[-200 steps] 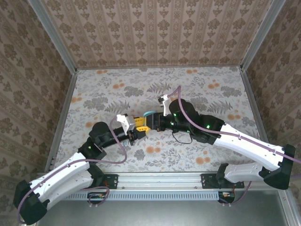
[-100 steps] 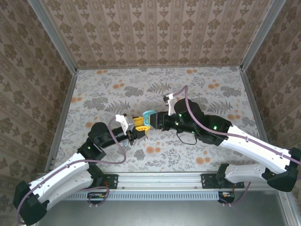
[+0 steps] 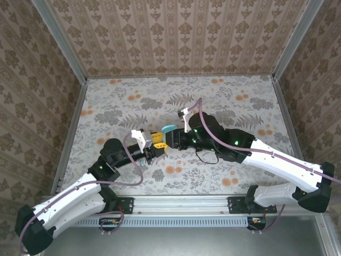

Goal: Insert wireless bluetooth earbuds into charging case

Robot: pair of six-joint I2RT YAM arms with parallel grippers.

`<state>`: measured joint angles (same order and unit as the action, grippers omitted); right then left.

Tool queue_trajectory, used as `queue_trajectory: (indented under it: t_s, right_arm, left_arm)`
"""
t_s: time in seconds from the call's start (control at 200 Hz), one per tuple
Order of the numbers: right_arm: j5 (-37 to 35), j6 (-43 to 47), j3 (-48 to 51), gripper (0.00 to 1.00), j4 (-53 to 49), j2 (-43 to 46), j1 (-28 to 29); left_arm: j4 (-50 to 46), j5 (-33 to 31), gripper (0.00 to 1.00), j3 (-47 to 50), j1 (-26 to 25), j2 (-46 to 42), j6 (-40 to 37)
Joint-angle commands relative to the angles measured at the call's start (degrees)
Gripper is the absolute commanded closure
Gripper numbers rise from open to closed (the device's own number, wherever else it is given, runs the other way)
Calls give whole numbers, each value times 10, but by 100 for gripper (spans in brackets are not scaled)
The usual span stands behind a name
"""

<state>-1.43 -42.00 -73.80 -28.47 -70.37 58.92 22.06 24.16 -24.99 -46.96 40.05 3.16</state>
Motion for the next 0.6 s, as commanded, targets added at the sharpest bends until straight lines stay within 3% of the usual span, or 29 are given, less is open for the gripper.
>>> queue_trajectory:
  t_s: [0.0,0.595]
  right_arm:
    - [-24,12,-27,64,-46,-12,8]
    - [-81,37,-97,64,-158,-71,21]
  left_arm:
    - [11,3,81,-4,-5,-6,-16]
    - [-15,4,81,-12,-8,-3,-48]
